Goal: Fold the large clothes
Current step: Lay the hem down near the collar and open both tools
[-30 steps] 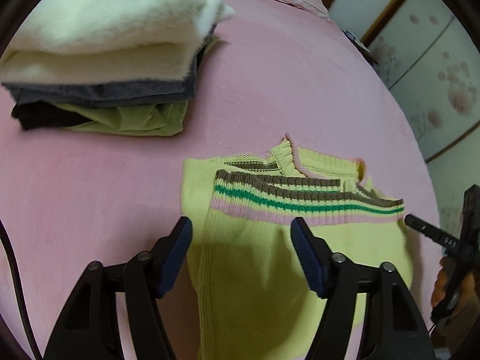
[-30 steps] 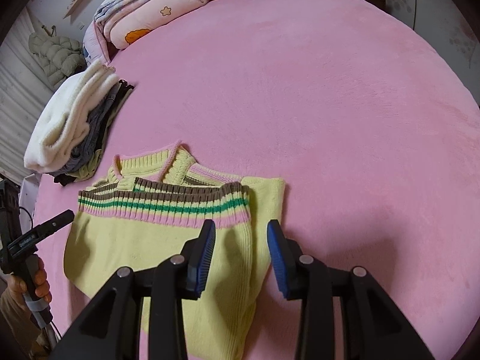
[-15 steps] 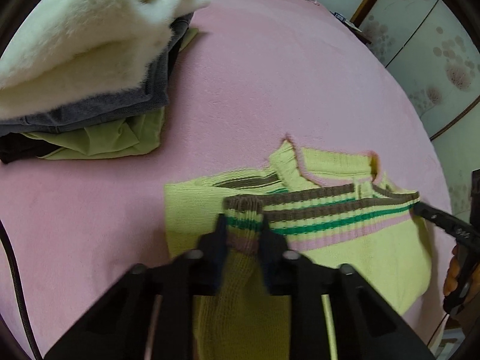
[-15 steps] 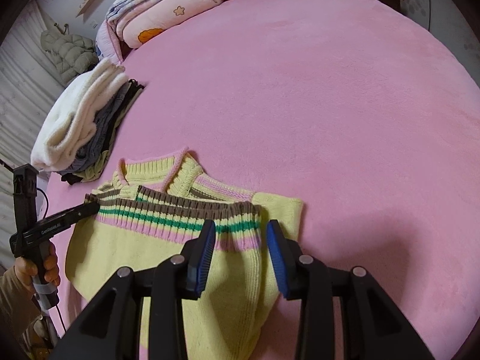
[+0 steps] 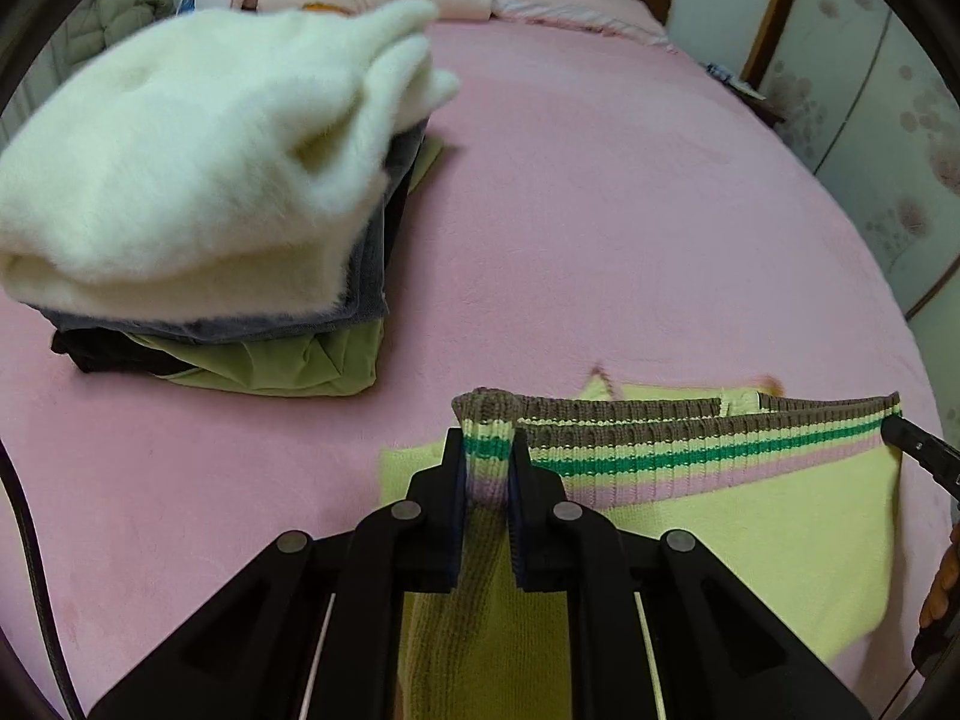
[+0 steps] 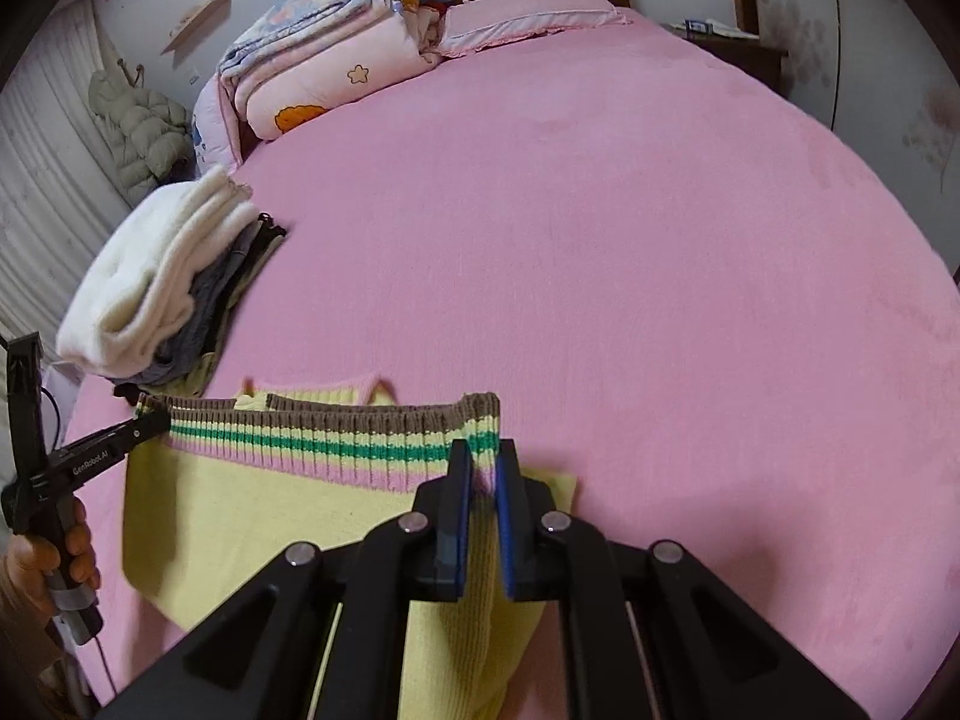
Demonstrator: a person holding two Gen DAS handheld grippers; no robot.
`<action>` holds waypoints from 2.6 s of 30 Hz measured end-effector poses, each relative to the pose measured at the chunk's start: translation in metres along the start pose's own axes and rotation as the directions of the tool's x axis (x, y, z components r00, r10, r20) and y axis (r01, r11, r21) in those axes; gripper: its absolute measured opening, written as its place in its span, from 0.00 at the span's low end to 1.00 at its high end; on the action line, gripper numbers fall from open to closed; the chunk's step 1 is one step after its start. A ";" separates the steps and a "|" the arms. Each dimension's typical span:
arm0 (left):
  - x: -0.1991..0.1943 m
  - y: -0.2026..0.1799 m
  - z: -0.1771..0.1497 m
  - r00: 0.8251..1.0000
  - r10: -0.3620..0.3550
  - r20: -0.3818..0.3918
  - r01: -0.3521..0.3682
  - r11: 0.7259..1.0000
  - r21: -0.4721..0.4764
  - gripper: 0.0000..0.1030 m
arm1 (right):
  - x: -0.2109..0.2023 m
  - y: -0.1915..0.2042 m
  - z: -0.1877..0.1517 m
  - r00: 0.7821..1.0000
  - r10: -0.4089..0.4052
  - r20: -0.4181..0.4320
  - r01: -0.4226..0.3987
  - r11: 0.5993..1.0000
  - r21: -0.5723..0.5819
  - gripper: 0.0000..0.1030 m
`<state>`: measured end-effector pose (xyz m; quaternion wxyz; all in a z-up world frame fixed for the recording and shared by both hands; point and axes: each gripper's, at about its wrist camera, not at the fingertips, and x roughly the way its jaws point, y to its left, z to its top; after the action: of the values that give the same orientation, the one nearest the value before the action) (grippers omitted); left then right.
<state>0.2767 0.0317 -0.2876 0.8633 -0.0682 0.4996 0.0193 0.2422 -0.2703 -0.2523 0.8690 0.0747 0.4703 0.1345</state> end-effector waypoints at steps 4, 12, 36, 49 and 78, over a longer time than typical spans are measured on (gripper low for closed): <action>0.030 0.000 -0.004 0.998 0.034 -0.050 -0.034 0.999 0.003 0.09 | 0.037 -0.008 -0.004 0.997 -0.054 -0.062 0.055 0.998 0.006 0.07; 0.032 0.006 -0.009 0.999 0.036 -0.023 -0.036 0.999 0.029 0.24 | 0.049 -0.005 -0.010 0.993 -0.097 -0.069 0.095 0.995 -0.031 0.07; -0.085 -0.032 -0.096 0.989 0.121 0.080 -0.114 0.990 -0.082 0.62 | -0.041 0.102 -0.066 0.997 0.054 -0.048 -0.060 0.991 -0.118 0.14; -0.035 -0.012 -0.123 0.991 0.102 0.083 -0.102 0.995 0.000 0.61 | -0.017 0.041 -0.108 0.993 -0.117 -0.028 0.113 0.984 -0.135 0.00; -0.097 -0.003 -0.103 0.994 -0.084 -0.064 0.079 0.994 -0.072 0.88 | -0.073 0.064 -0.098 0.990 -0.119 -0.079 0.123 0.992 0.040 0.13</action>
<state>0.1398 0.0176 -0.2542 0.8433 -0.1191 0.5241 -0.0007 0.1115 -0.2310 -0.2312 0.8550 0.0603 0.5098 0.0738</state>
